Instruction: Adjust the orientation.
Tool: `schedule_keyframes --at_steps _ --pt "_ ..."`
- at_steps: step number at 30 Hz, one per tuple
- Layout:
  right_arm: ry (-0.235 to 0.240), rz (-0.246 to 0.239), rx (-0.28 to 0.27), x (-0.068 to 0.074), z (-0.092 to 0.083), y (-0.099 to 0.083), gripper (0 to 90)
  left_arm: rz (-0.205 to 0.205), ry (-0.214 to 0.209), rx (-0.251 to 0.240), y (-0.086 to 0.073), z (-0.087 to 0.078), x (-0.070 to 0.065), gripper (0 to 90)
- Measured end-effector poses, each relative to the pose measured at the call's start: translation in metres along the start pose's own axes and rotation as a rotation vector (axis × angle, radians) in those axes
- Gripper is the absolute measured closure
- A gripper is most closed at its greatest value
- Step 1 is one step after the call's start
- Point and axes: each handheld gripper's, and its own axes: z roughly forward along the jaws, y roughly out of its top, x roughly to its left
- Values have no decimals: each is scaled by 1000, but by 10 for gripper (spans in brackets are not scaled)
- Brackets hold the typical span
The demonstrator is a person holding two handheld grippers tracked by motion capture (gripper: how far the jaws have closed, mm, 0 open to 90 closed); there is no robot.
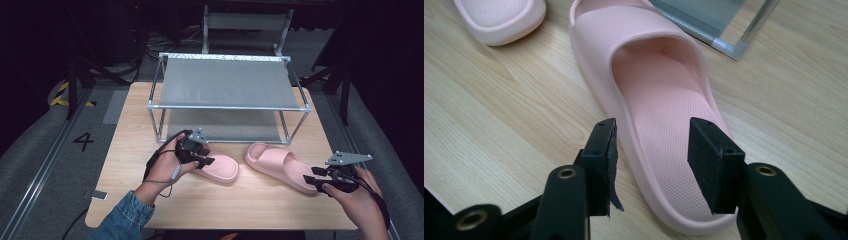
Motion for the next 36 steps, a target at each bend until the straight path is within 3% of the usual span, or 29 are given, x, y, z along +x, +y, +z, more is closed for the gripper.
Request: schedule_keyframes --at_steps 4,9,13,15,24,27,36 --pt "0 -1 -2 0 0 0 564 -14 0 38 -2 7 0 722" --pt "6 -6 0 0 2 3 563 -50 46 92 -10 9 3 743" --pt "16 -16 -2 1 4 8 562 -68 46 74 -15 6 4 751" --pt "26 -28 -7 2 9 13 562 -91 74 94 -21 0 2 752" --pt "66 -72 -9 7 24 32 556 -152 112 111 -44 -20 5 727" --pt "81 -92 -12 10 31 41 554 -190 150 119 -58 -32 9 720" --pt "116 -129 -14 17 45 58 551 -298 170 109 -88 -57 21 691"
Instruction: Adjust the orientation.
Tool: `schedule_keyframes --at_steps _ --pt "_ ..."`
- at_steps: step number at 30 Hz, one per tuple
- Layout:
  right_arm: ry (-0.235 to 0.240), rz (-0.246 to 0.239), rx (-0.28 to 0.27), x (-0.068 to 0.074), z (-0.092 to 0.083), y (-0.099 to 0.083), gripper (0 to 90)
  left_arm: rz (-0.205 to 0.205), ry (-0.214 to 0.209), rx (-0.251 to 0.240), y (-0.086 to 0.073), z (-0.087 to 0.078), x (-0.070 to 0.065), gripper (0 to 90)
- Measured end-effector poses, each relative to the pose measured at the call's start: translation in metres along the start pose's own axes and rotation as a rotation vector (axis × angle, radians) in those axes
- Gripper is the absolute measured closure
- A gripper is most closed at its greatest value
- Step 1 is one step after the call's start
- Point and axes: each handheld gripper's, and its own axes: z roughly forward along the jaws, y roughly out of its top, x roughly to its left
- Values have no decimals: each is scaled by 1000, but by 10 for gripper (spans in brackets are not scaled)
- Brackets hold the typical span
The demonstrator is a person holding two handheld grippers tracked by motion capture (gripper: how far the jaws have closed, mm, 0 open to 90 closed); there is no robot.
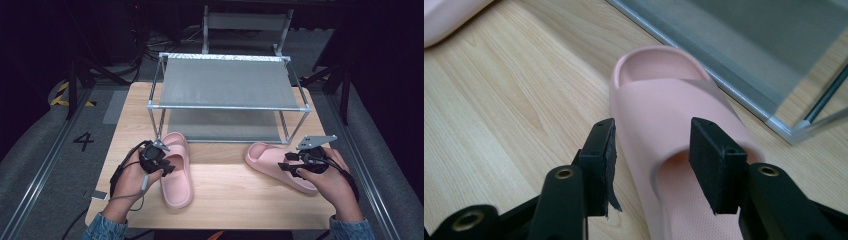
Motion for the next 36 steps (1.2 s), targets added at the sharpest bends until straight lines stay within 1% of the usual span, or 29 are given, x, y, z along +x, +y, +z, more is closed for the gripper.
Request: schedule_keyframes --at_steps 1,2,4,5,7,9,11,13,14,15,17,19,20,22,24,27,28,30,31,33,36 --pt "5 -6 -1 0 2 2 550 0 0 0 0 0 0 690" --pt "7 -9 -1 1 3 3 550 -9 3 -2 -2 -2 2 688" --pt "9 -9 -2 1 4 4 549 -37 14 -3 -7 -4 6 685" --pt "10 -15 0 1 5 5 549 -41 22 0 -8 -6 8 677" --pt "12 -16 -1 2 5 6 549 -48 23 0 -10 -8 11 661" --pt "13 -14 -1 2 5 7 549 -41 18 -1 -11 -9 10 629" --pt "13 -13 -1 2 5 7 547 -27 -6 12 -10 -11 7 626" --pt "14 -12 0 2 6 7 546 -17 -56 27 -8 -11 3 612" --pt "15 -16 -1 2 6 7 546 -16 -66 28 -7 -10 0 611" --pt "15 -19 1 2 7 7 545 -10 -64 29 -6 -8 -1 611" --pt "19 -13 3 4 7 7 545 -18 -45 28 -4 -1 -4 597" --pt "21 -19 2 5 7 6 542 -31 -42 -6 -2 5 -5 573" --pt "23 -17 4 4 7 6 542 -30 -44 -17 -1 8 -5 569" --pt "17 -10 2 4 6 4 543 -40 -46 -11 1 14 -7 581" --pt "15 -9 0 3 4 3 542 -20 -38 25 3 22 -11 592" --pt "11 -3 2 2 3 2 542 -6 16 52 5 30 -14 602" --pt "11 -4 -1 2 4 1 542 0 25 48 7 31 -14 613" --pt "8 0 7 3 4 0 543 -8 53 50 8 31 -15 679" --pt "8 -1 8 3 4 0 542 -22 57 53 9 30 -15 724" --pt "7 1 11 3 4 -2 543 -33 58 56 10 30 -14 745" --pt "3 8 9 3 1 -4 544 -54 36 61 12 28 -16 784"
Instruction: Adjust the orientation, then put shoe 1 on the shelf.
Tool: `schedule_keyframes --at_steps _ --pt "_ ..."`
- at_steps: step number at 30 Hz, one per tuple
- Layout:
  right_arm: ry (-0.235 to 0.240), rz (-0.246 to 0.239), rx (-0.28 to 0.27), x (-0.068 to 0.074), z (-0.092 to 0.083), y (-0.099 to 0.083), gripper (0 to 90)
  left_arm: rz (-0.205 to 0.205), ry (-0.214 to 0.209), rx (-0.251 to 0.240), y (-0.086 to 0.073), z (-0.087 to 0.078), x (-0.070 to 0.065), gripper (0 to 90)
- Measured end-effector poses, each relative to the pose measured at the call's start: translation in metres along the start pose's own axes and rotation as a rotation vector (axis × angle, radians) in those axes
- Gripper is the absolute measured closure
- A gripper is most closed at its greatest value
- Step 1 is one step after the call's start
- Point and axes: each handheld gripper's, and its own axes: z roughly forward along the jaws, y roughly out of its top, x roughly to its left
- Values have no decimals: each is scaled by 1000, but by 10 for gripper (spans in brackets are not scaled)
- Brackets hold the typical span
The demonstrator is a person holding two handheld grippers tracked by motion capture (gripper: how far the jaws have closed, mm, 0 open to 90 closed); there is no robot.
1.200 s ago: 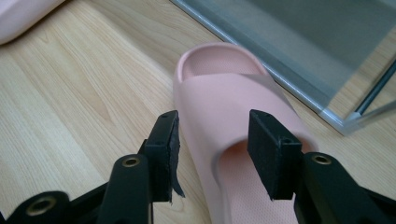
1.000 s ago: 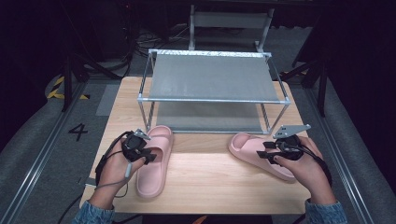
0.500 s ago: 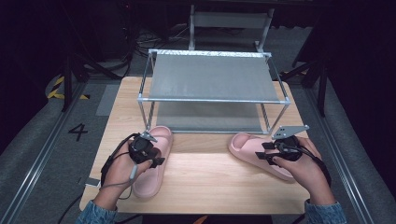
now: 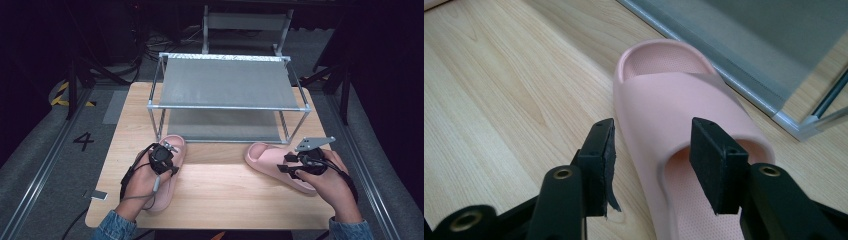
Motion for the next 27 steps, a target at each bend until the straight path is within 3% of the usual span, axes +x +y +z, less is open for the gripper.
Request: schedule_keyframes --at_steps 5,8,11,16,22,27 --pt "-14 8 -5 -3 -4 -2 548 -7 -26 -11 0 -7 -2 825" --pt "-14 6 -14 -3 -5 -2 549 9 -25 -10 1 -12 -4 842" --pt "-12 5 -15 -3 -6 -2 549 21 -67 -9 2 -17 -8 843" --pt "-14 6 -21 -5 -9 -3 548 47 -82 3 7 -24 -14 842" --pt "-20 22 -26 -9 -13 -7 545 68 -116 -22 17 -40 -21 840" --pt "-23 35 -28 -11 -15 -11 543 97 -107 -23 25 -51 -23 840"
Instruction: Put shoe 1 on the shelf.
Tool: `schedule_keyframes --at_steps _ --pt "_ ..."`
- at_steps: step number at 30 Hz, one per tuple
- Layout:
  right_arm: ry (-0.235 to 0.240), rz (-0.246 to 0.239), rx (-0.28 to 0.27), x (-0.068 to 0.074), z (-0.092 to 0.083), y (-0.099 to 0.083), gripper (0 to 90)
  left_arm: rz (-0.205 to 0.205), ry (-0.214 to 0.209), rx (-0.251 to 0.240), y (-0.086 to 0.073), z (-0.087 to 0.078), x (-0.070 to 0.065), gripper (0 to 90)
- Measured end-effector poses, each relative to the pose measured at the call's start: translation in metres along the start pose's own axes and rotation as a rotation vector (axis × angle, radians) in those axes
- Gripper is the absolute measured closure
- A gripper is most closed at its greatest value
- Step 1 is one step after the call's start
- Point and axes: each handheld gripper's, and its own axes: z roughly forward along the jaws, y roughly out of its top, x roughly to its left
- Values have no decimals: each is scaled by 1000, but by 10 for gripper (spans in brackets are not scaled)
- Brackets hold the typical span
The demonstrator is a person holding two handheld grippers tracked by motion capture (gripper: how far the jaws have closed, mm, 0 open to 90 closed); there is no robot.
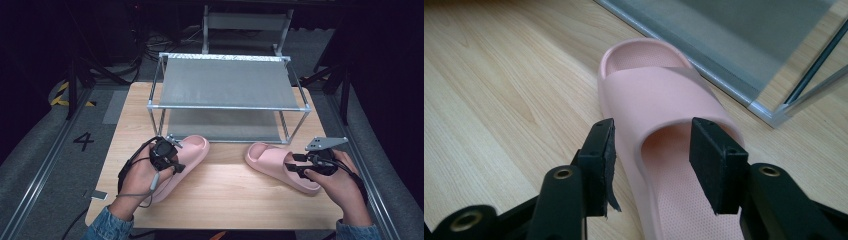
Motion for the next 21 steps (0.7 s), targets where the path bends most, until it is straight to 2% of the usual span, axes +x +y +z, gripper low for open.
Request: schedule_keyframes --at_steps 5,12,18,21 --pt "4 11 10 -2 1 -5 543 23 1 -4 11 -13 -3 839" --pt "12 24 22 -6 3 -12 540 62 -46 -15 28 -28 -11 839" --pt "18 28 21 -8 2 -16 540 104 -65 -14 41 -41 -18 838" --pt "16 37 12 -11 -1 -19 540 131 -73 -31 49 -50 -23 837"
